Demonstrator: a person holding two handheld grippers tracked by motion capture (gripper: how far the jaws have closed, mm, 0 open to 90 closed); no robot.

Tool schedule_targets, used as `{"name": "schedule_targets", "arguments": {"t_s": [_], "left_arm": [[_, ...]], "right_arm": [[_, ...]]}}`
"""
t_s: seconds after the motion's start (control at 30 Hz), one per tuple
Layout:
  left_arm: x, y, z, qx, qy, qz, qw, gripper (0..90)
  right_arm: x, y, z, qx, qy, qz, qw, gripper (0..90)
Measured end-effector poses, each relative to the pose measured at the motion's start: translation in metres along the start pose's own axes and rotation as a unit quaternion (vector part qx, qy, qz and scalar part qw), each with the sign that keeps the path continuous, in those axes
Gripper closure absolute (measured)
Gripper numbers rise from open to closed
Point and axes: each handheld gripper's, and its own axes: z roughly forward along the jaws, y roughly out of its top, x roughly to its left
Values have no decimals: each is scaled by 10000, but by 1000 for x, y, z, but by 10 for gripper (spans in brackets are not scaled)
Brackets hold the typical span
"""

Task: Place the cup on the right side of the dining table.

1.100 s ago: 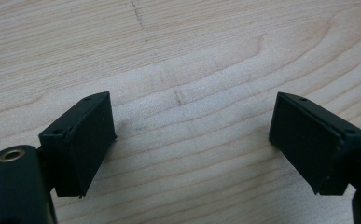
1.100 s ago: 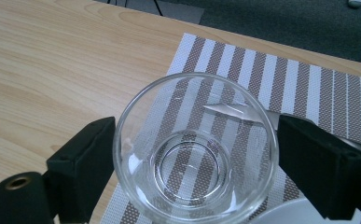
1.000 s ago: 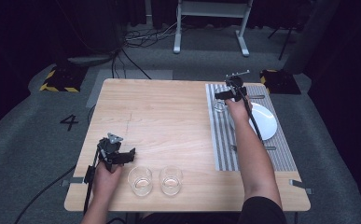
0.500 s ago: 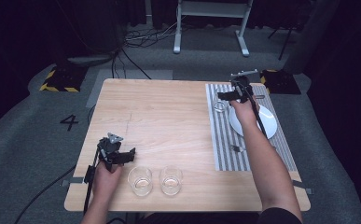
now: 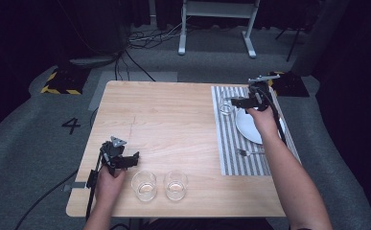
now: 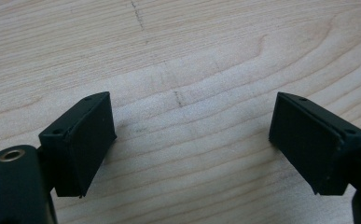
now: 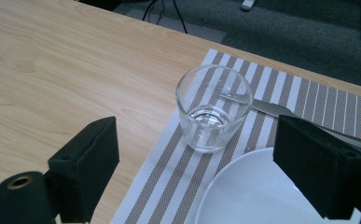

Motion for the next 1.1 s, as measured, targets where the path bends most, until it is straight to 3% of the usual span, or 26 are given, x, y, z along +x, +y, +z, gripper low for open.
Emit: {"name": "schedule_targets", "arguments": {"t_s": [0.23, 0.73, 0.87, 1.1], "left_arm": [[0, 0, 0, 0, 0, 2, 10000, 145], [0, 0, 0, -1, 1, -1, 10000, 145], [0, 0, 0, -1, 1, 2, 10000, 145], [0, 0, 0, 0, 1, 1, 10000, 145]], "right_arm": [[2, -7, -20, 58, 50, -97, 9999, 151], [13, -29, -61, 64, 413, -228, 9989, 151], [14, -38, -71, 93, 379, -354, 9986, 153], [13, -53, -88, 22, 443, -315, 9985, 153]]}}
